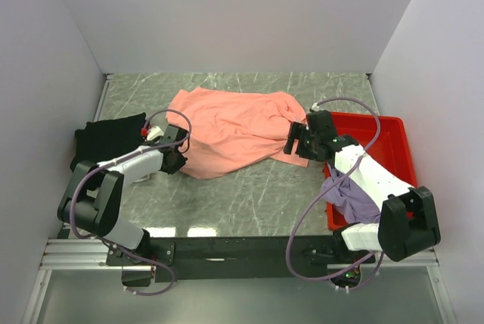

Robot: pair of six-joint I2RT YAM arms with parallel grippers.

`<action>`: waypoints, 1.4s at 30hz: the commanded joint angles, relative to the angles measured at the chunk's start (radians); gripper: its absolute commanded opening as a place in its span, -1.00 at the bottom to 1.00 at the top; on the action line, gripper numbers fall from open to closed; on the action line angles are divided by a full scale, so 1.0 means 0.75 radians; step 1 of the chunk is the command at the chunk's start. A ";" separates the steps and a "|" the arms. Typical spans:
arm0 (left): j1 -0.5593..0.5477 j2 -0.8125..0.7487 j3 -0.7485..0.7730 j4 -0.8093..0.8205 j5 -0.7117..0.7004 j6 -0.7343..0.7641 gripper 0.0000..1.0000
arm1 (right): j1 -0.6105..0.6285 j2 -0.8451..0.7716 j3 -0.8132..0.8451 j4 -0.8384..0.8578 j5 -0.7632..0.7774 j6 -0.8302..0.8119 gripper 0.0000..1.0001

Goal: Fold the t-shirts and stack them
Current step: Flatten the tshirt out

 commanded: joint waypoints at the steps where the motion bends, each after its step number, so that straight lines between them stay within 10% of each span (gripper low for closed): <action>1: 0.002 0.021 0.012 0.028 0.001 0.011 -0.82 | 0.010 0.024 -0.008 -0.008 0.033 -0.023 0.75; 42: 0.018 -0.415 -0.046 0.001 -0.183 0.084 -0.99 | 0.077 0.465 0.170 0.000 0.186 0.056 0.34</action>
